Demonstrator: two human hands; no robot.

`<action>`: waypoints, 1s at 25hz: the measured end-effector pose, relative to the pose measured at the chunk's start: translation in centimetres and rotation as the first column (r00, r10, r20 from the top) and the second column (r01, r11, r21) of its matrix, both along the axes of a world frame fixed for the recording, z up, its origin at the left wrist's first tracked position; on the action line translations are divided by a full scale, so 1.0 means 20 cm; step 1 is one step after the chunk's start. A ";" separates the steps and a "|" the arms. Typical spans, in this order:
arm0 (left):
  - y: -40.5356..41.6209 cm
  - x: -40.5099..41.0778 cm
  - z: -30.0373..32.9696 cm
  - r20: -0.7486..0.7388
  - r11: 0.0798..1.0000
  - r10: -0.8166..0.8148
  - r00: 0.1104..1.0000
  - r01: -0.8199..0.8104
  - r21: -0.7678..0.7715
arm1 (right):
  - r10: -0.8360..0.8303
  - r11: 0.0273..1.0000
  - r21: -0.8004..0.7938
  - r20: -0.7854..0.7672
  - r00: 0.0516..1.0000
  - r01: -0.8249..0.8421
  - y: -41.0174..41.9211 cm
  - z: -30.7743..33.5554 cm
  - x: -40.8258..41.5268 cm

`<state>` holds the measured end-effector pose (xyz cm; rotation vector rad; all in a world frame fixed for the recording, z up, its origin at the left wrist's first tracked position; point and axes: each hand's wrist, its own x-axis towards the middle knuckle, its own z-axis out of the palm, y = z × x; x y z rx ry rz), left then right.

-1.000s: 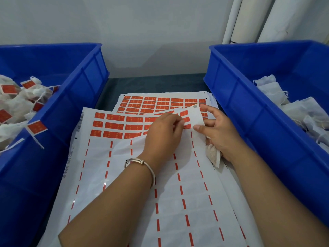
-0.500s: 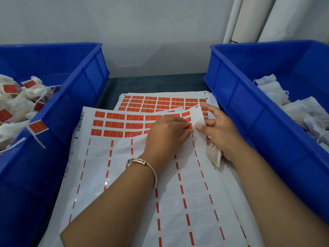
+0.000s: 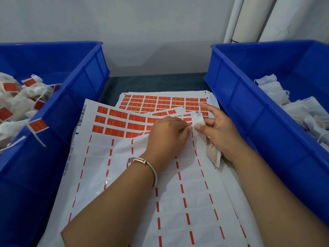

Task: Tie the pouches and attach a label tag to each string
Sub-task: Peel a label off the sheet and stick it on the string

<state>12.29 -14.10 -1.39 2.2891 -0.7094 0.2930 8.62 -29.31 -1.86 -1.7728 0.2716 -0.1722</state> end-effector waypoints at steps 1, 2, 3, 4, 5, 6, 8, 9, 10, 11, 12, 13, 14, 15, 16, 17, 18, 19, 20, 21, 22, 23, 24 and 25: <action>0.00 0.00 0.00 -0.025 1.000 0.012 1.000 -0.012 -0.004 | 0.000 1.000 -0.005 -0.001 1.000 0.000 0.00 0.00 0.00; -0.01 0.00 0.00 -0.047 1.000 0.023 0.999 -0.023 -0.006 | 0.000 1.000 -0.012 -0.002 1.000 0.000 0.00 0.00 0.00; -0.01 0.01 0.00 -0.072 0.999 0.035 0.997 -0.036 -0.011 | 0.001 1.000 -0.017 -0.003 1.000 -0.001 0.00 0.01 0.00; -0.02 0.01 0.00 -0.108 0.998 0.056 0.993 -0.059 -0.025 | 0.002 1.000 -0.014 0.000 1.000 -0.002 0.00 0.01 0.00; -0.01 0.02 0.00 -0.152 0.994 0.083 0.985 -0.092 -0.050 | 0.001 1.000 -0.003 0.003 1.000 -0.001 0.00 0.01 0.00; -0.01 0.03 0.00 -0.194 0.989 0.105 0.975 -0.122 -0.078 | -0.002 1.000 0.010 0.007 1.000 0.002 0.01 0.01 0.00; -0.01 0.03 0.00 -0.196 0.988 0.101 0.975 -0.122 -0.094 | -0.009 1.000 0.026 0.012 1.000 0.009 0.01 0.01 0.00; 0.00 0.02 0.00 -0.161 0.993 0.076 0.984 -0.089 -0.081 | -0.013 1.000 0.027 0.013 1.000 0.013 0.01 0.01 0.00; 0.00 0.02 0.00 -0.121 0.997 0.043 0.992 -0.051 -0.063 | -0.018 1.000 0.026 0.014 1.000 0.017 0.01 0.01 0.00; 0.00 0.01 0.00 -0.088 0.999 0.017 0.996 -0.021 -0.043 | -0.023 0.999 0.024 0.016 1.000 0.022 0.01 0.01 0.00; 0.01 0.01 0.00 -0.065 1.000 0.004 0.998 -0.006 -0.021 | -0.028 0.999 0.021 0.016 0.999 0.028 0.01 0.01 0.00; 0.01 0.01 0.00 -0.051 1.000 0.001 0.999 -0.001 0.000 | -0.034 0.999 0.017 0.014 0.999 0.033 0.01 0.01 0.00; 0.01 0.01 0.00 -0.041 1.000 0.001 0.999 0.000 0.020 | -0.038 0.999 0.018 0.012 0.999 0.038 0.00 0.00 0.00; 0.01 0.02 0.00 -0.031 0.999 -0.001 1.000 0.003 0.041 | -0.040 0.999 0.021 0.010 0.999 0.040 0.00 0.00 0.00; 0.01 0.02 0.00 -0.019 0.998 -0.009 1.000 0.010 0.060 | -0.040 0.999 0.021 0.009 0.999 0.040 0.00 0.00 0.00; 0.01 0.02 0.00 -0.001 0.997 -0.019 1.000 0.019 0.075 | -0.041 0.999 0.016 0.006 0.999 0.041 0.00 0.00 0.00; 0.01 0.02 0.00 0.020 0.996 -0.029 0.999 0.027 0.085 | -0.043 0.999 0.006 0.002 0.999 0.043 0.00 -0.01 0.00; 0.01 0.01 0.00 0.043 0.996 -0.039 0.998 0.035 0.088 | -0.045 0.999 -0.001 0.000 0.999 0.045 0.00 0.00 0.01; 0.01 0.01 0.00 0.061 0.995 -0.047 0.997 0.041 0.086 | -0.045 0.999 -0.002 0.000 0.999 0.045 0.00 0.00 0.01; 0.01 0.01 0.00 0.071 0.996 -0.052 0.996 0.047 0.080 | -0.042 0.999 0.000 0.001 0.999 0.042 0.00 0.00 0.01; 0.00 0.01 0.00 0.070 0.996 -0.053 0.996 0.048 0.074 | -0.036 0.999 0.003 0.004 0.999 0.036 0.00 0.00 0.01; 0.00 0.01 0.00 0.063 0.997 -0.050 0.997 0.046 0.068 | -0.028 1.000 0.007 0.007 1.000 0.028 0.00 0.00 0.00; -0.01 0.01 0.00 0.054 0.997 -0.044 0.998 0.040 0.059 | -0.022 1.000 0.012 0.010 1.000 0.022 0.00 0.01 0.00; -0.01 0.01 0.00 0.043 0.998 -0.033 0.999 0.031 0.049 | -0.018 1.000 0.014 0.013 1.000 0.018 0.01 0.01 0.00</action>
